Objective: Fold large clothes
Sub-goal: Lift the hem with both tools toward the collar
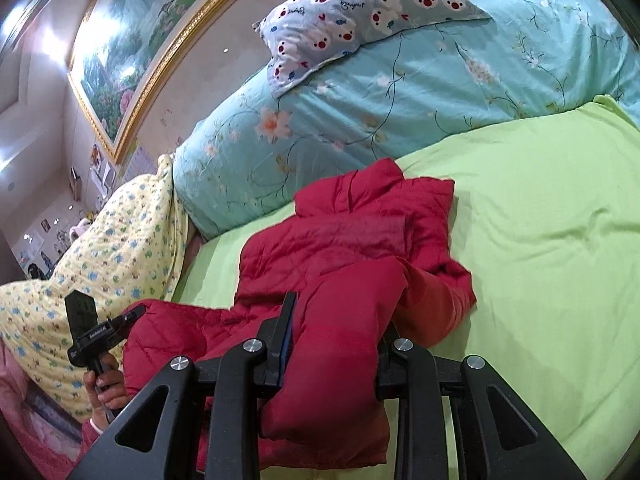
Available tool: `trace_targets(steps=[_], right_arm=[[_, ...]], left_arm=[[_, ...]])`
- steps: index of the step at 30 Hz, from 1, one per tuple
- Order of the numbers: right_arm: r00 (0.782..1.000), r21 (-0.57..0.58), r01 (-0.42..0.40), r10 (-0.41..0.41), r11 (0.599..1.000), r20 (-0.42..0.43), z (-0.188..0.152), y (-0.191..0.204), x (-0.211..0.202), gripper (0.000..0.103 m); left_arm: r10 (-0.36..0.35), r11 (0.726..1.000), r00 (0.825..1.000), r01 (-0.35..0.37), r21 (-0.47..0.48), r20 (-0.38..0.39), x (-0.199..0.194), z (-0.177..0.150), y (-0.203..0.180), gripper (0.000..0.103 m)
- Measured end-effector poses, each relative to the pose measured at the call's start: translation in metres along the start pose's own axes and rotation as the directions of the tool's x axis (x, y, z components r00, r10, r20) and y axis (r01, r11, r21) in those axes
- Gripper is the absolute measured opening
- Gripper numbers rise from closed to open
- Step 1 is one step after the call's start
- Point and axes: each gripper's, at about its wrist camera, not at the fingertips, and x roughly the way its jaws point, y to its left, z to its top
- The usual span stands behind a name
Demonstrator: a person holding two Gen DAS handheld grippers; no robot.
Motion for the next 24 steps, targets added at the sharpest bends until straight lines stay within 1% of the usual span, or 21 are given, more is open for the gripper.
trace_targets(steps=[5,13,19,24], right_arm=[[1.0,-0.001,0.011,-0.011,1.0,0.026,0.018,0.001,0.014,0.027],[0.997,0.046,0.029,-0.032,0.999,0.065,0.049,-0.012,0.037,0.027],[0.995,0.069,0.057,-0.063,0.996,0.079,0.071,-0.023,0.061,0.027],[0.994,0.094,0.077,-0.084,0.993,0.072,0.09,-0.038,0.09,0.028]], left_arm=[[0.004,1.0,1.0,-0.003,-0.019,0.015,0.01,0.016,0.0,0.018],[0.022,0.997,0.999,-0.02,-0.075,0.032,0.035,0.049,0.009,0.018],[0.071,0.995,0.997,-0.068,-0.078,0.035,0.064,0.077,0.012,0.018],[0.111,0.991,0.993,-0.109,-0.074,0.027,0.094,0.094,0.017,0.018]])
